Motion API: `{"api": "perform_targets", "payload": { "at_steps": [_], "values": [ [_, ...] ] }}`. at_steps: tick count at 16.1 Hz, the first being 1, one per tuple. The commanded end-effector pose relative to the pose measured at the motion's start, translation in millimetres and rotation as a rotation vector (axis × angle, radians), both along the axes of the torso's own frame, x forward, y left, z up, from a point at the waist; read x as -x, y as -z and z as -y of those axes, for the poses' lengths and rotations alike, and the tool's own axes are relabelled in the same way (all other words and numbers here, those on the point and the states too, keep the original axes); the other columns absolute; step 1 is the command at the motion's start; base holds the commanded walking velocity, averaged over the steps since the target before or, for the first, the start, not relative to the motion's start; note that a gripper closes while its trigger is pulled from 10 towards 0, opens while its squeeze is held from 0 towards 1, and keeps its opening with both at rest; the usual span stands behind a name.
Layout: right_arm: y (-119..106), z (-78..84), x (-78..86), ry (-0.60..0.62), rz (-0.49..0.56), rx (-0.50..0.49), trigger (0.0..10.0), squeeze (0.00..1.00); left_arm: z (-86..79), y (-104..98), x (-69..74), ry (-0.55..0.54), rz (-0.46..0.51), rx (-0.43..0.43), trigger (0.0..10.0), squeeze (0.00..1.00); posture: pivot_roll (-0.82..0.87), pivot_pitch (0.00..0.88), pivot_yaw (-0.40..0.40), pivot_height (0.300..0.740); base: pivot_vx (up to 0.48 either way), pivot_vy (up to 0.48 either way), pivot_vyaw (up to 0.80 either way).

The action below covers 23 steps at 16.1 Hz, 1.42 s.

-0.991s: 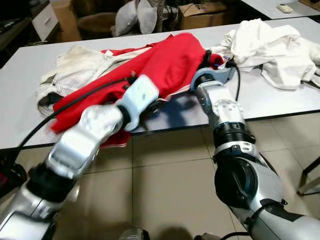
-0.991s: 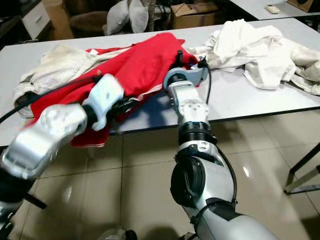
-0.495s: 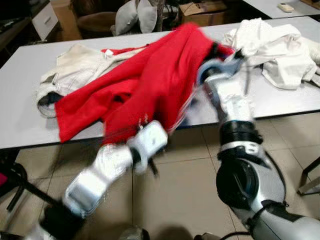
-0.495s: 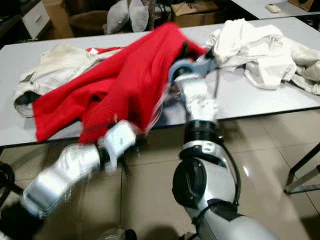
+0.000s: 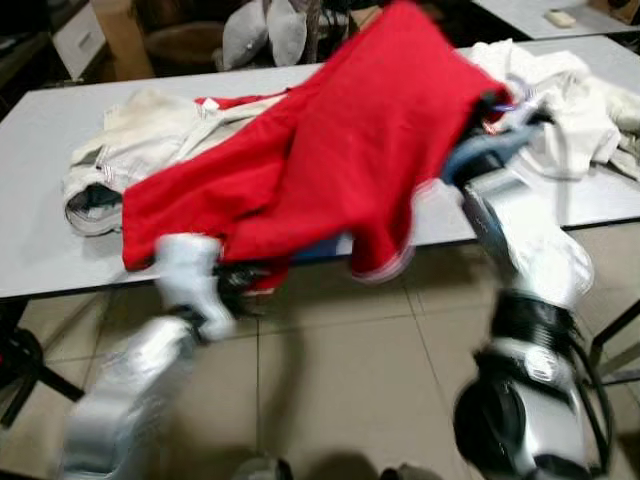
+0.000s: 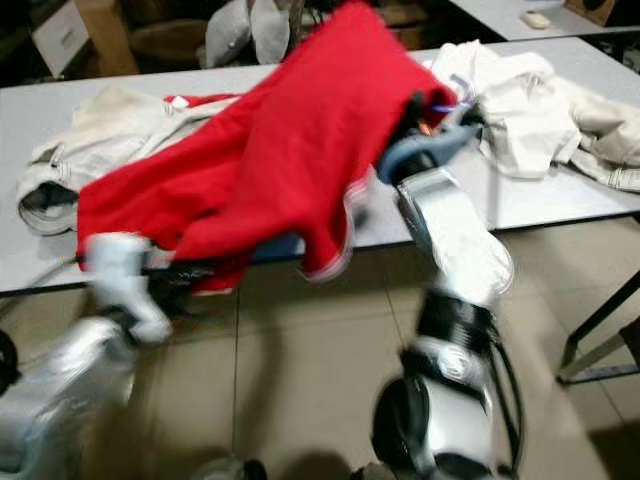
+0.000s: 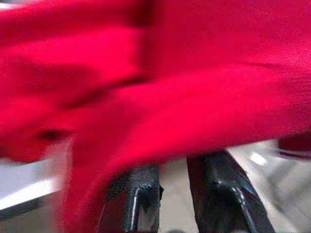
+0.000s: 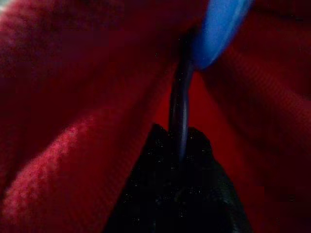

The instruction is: Hang hanger

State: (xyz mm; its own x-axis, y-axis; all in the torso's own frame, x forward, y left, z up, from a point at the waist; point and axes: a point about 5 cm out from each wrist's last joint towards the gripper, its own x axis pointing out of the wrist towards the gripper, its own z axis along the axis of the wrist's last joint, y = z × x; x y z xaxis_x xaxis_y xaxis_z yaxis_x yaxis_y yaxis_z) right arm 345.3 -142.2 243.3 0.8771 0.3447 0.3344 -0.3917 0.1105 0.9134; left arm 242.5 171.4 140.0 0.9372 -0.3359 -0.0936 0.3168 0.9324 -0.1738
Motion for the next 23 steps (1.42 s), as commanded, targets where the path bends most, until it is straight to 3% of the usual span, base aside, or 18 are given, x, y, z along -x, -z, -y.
{"api": "perform_targets", "payload": {
  "at_steps": [1, 4, 6, 9, 15, 23],
  "values": [
    [-8.5, -0.7, 9.5, -0.042, 0.07, -0.016, 10.0, 0.0, -6.0, -3.5, 2.0, -0.055, 0.018, -0.019, 10.0, 0.0, -0.11, 0.041, 0.035, 0.74, 0.0, 0.0, 0.0],
    [8.2, 10.9, 30.8, -0.06, 0.095, 0.001, 10.0, 0.0, -5.1, -5.6, 7.9, -0.078, 0.042, -0.002, 10.0, 0.0, -0.11, 0.031, 0.026, 0.74, 0.0, 0.0, 0.0],
    [12.4, 21.4, 46.9, 0.005, 0.099, 0.026, 10.0, 0.0, -0.2, -6.2, 7.7, -0.082, 0.059, -0.057, 10.0, 0.0, -0.12, 0.036, 0.034, 0.74, 0.0, -0.146, 0.0],
    [13.7, 16.4, 56.3, 0.026, 0.116, 0.12, 10.0, 0.0, 2.5, -4.0, 4.0, -0.093, 0.054, -0.061, 10.0, 0.0, -0.12, 0.043, 0.056, 0.74, 0.0, -0.306, 0.0],
    [15.3, 13.2, 65.7, 0.026, 0.142, 0.203, 10.0, 0.0, 7.2, -6.1, 1.2, -0.075, 0.061, -0.073, 10.0, 0.0, -0.11, 0.05, 0.063, 0.74, 0.0, -0.317, 0.0],
    [14.2, 18.1, 68.9, 0.025, 0.175, 0.254, 10.0, 0.0, 7.3, -6.0, 0.3, -0.076, 0.063, -0.083, 10.0, 0.0, -0.11, 0.049, 0.067, 0.74, 0.0, -0.318, 0.74]
  ]
}}
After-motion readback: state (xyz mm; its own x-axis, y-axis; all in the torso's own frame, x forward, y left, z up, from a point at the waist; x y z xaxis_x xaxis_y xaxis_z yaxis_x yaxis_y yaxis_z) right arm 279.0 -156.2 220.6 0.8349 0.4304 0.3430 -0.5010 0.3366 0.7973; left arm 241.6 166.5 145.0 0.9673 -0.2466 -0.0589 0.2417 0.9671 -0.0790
